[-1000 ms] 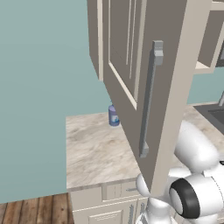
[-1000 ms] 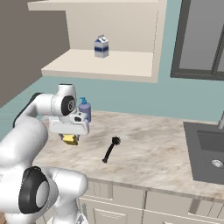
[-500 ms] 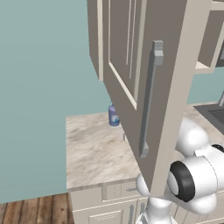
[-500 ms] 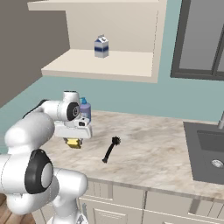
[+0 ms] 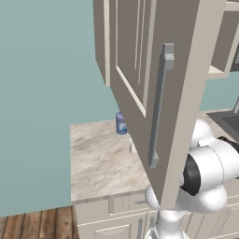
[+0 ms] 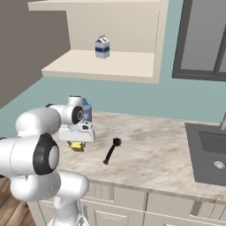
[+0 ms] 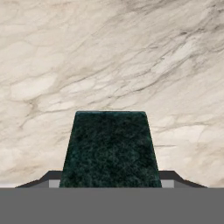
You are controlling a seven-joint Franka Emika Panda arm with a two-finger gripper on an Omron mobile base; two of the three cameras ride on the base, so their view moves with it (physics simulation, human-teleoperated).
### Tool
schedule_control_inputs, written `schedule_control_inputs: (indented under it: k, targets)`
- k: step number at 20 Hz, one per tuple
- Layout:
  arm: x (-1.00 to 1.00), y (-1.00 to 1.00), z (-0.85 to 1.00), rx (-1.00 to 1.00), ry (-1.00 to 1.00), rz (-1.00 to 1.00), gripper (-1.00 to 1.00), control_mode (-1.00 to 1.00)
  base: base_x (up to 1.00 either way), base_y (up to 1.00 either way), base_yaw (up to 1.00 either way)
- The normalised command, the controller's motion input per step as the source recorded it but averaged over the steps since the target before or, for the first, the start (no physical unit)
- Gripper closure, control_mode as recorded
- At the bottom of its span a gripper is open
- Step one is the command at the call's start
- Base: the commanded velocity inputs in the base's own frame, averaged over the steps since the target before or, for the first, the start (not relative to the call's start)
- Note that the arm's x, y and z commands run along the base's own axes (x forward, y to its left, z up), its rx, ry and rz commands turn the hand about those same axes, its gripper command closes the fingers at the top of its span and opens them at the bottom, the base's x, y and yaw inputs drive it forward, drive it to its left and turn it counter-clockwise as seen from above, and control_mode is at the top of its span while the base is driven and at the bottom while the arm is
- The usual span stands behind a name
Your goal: Pick the sponge and dish brush from the cabinet and place them on the counter.
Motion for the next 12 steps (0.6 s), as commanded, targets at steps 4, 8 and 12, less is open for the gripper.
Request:
schedule_control_inputs:
  k: [4, 8, 12]
  targets:
    - [0.10, 0.00, -0.32, 0.00, 0.05, 0.01, 1.00, -1.00, 0.00, 0.00, 0.00]
    - [0.09, 0.00, -0.35, 0.00, 0.01, 0.01, 1.00, -1.00, 0.00, 0.00, 0.00]
    - [0.09, 0.00, -0.27, 0.00, 0.00, 0.01, 1.00, -1.00, 0.00, 0.00, 0.00]
